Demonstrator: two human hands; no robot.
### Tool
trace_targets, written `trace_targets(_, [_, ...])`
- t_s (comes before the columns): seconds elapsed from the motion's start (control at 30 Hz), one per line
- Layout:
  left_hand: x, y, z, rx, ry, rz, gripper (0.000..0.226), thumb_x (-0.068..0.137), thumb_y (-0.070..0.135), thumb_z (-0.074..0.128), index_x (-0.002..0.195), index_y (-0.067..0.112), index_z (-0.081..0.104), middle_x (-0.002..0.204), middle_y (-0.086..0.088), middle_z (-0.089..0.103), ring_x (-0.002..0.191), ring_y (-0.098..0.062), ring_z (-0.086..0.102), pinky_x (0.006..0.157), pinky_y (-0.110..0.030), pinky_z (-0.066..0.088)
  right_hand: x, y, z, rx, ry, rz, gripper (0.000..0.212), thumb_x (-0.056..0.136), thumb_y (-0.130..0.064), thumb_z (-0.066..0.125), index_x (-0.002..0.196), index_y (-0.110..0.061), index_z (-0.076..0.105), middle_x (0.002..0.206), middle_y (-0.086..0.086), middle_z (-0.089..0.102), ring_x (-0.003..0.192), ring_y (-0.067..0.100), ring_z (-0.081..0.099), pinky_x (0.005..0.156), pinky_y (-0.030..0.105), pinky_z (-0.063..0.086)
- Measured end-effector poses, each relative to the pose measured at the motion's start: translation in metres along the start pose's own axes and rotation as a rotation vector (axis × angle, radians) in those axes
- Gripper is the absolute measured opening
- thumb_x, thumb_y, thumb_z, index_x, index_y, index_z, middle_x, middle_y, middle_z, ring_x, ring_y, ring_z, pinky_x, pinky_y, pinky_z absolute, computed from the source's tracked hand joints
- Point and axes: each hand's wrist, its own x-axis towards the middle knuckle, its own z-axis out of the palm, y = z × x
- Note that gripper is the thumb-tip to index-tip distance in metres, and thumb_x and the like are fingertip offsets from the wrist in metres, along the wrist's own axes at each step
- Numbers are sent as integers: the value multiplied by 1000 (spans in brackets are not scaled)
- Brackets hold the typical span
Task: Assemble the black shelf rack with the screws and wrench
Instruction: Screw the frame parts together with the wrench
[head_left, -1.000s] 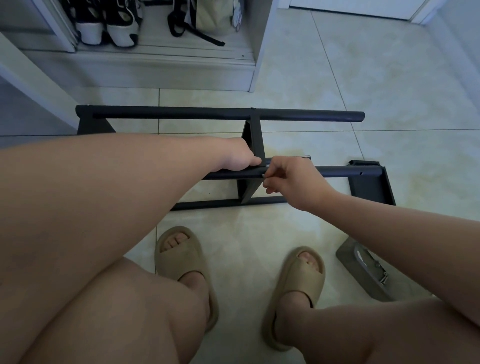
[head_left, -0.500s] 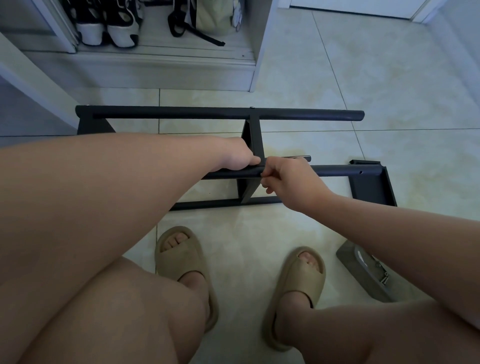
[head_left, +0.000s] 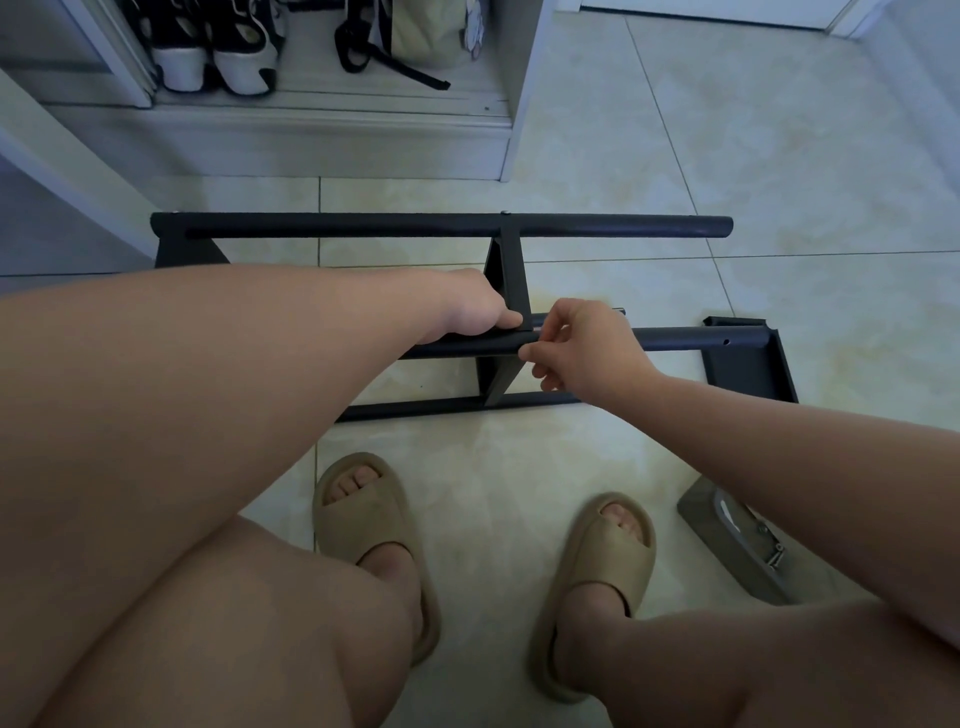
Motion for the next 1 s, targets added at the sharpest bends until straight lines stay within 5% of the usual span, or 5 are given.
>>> trace_targets(0.17, [-2,1,0,28,9,20,42,92,47,64,121,17,68,122,-5,64,114,-29,57,106,-44,44,0,0,-4,-470,52,-112,34,90,-48,69,81,-21,50,80,1,70,73,25,66,64,39,54])
trace_targets(0.37, [-15,14,4,-10,141,39,37,96,27,55,125,4,63,119,-13,65,95,-26,55,88,-36,47,-18,7,-16,-545,-29,-207,40,95,-60,54,99,-20,52,92,-1,65,84,23,60,67,37,47])
trace_targets(0.57, [-45,36,22,332,430,222,39,99,32,47,137,22,46,144,-5,46,130,-31,43,98,-43,36,-50,46,-59,-648,-29,-249,50,102,-49,49,145,-24,42,146,-4,48,131,20,45,94,39,45])
trace_targets(0.7, [-60,66,50,516,386,459,40,101,37,45,139,23,47,149,-6,42,136,-30,35,103,-45,34,-79,90,-94,-780,16,-236,68,103,-53,45,161,-27,20,166,-3,24,153,22,17,118,45,26])
trace_targets(1.0, [-58,136,146,783,177,741,45,102,43,44,143,26,44,152,0,41,140,-26,32,108,-45,35,-130,210,-143,-861,70,76,79,101,-64,37,161,-36,-6,169,-9,-14,156,26,-14,125,54,2])
